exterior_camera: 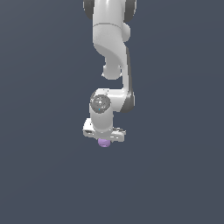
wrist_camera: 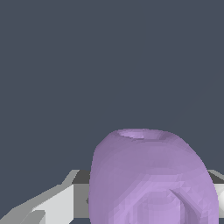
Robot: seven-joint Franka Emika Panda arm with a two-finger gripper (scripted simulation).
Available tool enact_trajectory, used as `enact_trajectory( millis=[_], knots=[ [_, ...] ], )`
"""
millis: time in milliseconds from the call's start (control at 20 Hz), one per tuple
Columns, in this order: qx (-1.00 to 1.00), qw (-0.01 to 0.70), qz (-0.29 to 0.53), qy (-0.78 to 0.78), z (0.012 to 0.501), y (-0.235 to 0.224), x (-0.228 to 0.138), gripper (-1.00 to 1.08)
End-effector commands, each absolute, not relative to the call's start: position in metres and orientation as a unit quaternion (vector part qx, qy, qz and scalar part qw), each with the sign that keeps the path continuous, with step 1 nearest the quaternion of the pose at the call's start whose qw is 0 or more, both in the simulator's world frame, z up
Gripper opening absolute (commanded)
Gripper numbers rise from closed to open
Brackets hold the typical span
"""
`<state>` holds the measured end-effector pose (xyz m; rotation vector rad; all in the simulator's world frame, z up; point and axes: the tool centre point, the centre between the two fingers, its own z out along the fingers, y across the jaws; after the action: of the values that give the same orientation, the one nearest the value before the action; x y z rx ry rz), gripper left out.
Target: Pick up the object and move it to a goal position.
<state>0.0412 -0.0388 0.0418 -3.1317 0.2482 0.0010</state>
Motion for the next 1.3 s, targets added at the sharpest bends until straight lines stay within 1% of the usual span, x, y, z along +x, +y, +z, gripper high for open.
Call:
enact_trajectory(
  millis=[0, 250, 500, 1250],
  knots=[
    [-0.997, 0.0, 0.0, 0.079, 0.047, -0.04, 0.041, -1.0],
    [-0.997, 0.0, 0.0, 0.079, 0.069, -0.044, 0.039, -1.0],
    [-0.997, 0.0, 0.0, 0.079, 0.108, -0.05, 0.035, -1.0],
    [-0.997, 0.0, 0.0, 0.079, 0.276, -0.081, 0.021, -1.0]
  ],
)
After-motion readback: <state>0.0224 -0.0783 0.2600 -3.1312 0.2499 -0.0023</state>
